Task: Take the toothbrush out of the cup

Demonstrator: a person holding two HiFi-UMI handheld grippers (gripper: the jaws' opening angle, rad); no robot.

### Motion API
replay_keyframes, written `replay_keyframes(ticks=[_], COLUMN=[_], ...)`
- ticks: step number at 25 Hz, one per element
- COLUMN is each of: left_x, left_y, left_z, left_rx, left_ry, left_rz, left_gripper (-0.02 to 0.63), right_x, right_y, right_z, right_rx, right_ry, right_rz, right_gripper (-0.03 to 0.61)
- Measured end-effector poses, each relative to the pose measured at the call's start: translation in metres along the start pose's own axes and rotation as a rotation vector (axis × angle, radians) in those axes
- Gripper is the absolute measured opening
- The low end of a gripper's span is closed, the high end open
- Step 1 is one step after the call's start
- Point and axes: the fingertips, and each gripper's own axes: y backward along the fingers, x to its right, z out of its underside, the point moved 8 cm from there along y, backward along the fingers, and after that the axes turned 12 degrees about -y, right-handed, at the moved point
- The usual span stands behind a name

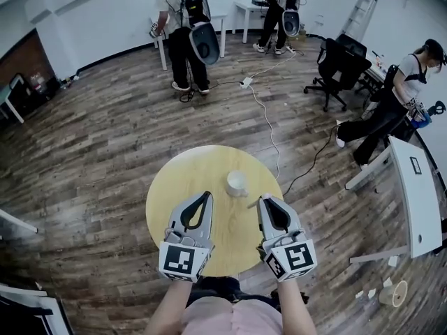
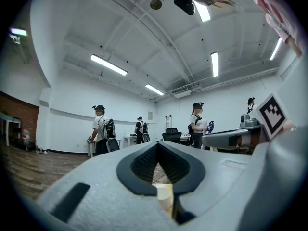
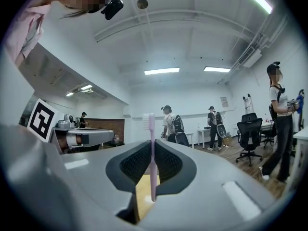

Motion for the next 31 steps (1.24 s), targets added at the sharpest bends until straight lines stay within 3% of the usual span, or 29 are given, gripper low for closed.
replay_keyframes(ticks=[31], left_x=[0.003], left_y=[-0.006], left_z=[0.008], left_rx=[-0.025], left_ry=[0.026], left_rz=[-0.031], left_gripper=[-0.003], right_x=[0.008], right_y=[-0.02], right_z=[-0.003], right_rx=[-0.017], right_ry=[-0.005], right_rz=[-0.024], right_gripper=[0.028])
